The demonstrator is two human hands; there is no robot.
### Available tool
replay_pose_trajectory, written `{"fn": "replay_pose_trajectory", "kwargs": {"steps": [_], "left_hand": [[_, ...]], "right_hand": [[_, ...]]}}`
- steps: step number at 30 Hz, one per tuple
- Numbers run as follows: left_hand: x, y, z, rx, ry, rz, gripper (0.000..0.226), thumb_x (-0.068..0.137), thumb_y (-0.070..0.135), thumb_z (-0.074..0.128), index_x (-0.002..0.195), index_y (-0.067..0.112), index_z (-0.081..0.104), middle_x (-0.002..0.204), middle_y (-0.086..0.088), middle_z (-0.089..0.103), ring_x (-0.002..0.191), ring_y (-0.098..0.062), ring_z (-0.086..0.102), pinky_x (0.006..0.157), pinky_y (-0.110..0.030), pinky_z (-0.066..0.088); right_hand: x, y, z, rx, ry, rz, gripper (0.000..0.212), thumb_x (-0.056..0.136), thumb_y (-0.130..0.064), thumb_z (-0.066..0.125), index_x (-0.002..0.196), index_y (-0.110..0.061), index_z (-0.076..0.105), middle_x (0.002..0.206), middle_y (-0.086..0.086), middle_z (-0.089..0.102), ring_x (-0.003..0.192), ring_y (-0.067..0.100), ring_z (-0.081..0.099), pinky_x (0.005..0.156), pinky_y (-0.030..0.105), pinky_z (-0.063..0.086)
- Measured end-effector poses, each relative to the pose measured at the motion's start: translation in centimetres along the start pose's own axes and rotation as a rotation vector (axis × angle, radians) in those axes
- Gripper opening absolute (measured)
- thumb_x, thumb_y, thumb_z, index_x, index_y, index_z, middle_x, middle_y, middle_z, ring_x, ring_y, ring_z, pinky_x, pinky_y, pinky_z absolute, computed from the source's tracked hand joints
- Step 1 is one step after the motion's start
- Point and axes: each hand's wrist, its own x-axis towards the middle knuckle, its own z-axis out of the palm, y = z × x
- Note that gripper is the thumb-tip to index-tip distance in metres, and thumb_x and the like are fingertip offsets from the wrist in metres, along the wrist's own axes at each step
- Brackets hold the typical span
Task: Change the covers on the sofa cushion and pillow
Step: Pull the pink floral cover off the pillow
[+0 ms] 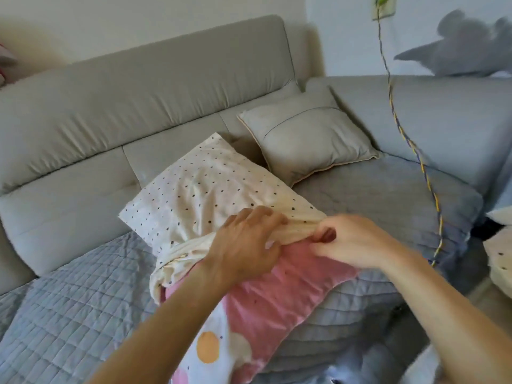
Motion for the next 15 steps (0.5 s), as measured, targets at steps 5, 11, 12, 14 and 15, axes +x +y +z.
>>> {"fn": "replay_pose_trajectory", "kwargs": {"steps": [5,11,12,14,15], "left_hand": [[7.6,4.1,3.8,0.219,-0.208,0.223,0.035,0.096,0.038,0.042,0.129,0.045,0.054,0.141,0.001,0.048,0.127,-0.025,0.047,0.102,-0.042,0.038],[12.9,5.3,4.4,0.557,-0.340,0.299,0.028,0.101,0.022,0.043,0.125,0.032,0.053,0.121,-0.003,0.054,0.112,-0.028,0.055,0.071,-0.036,0.037],[13.3,4.4,4.2,0.565,-0.282,0.347,0.026,0.097,0.021,0.051,0.120,0.030,0.056,0.116,-0.004,0.055,0.105,-0.027,0.058,0.065,-0.035,0.038],[13.9,1.8,3.2,0.566,-0.118,0.427,0.030,0.071,0.016,0.079,0.096,0.026,0.067,0.094,-0.006,0.059,0.076,-0.025,0.062,0.047,-0.029,0.040],[14.0,0.0,2.8,0.561,-0.045,0.440,0.034,0.058,0.012,0.085,0.085,0.024,0.068,0.085,-0.006,0.060,0.065,-0.025,0.060,0.040,-0.027,0.041]], "right_hand": [[1.3,5.1,1.6,0.070,-0.194,0.145,0.042,0.082,-0.066,0.047,0.110,-0.036,0.059,0.097,-0.009,0.069,0.090,0.018,0.065,0.078,0.034,0.053],[1.9,4.9,2.2,0.122,-0.049,0.155,0.053,0.091,-0.042,0.057,0.138,-0.033,0.033,0.120,0.002,0.064,0.100,0.023,0.063,0.081,0.031,0.047],[1.9,4.5,2.0,0.121,-0.009,0.107,0.049,0.092,-0.037,0.056,0.136,-0.032,0.035,0.120,0.004,0.063,0.104,0.025,0.059,0.081,0.031,0.045],[1.5,3.8,1.1,0.117,0.082,0.015,0.041,0.094,-0.026,0.054,0.131,-0.034,0.039,0.118,0.007,0.053,0.101,0.028,0.056,0.080,0.034,0.045],[1.1,3.3,0.6,0.108,0.133,-0.036,0.041,0.093,-0.021,0.054,0.129,-0.035,0.041,0.115,0.005,0.047,0.096,0.029,0.056,0.079,0.035,0.047]]}}
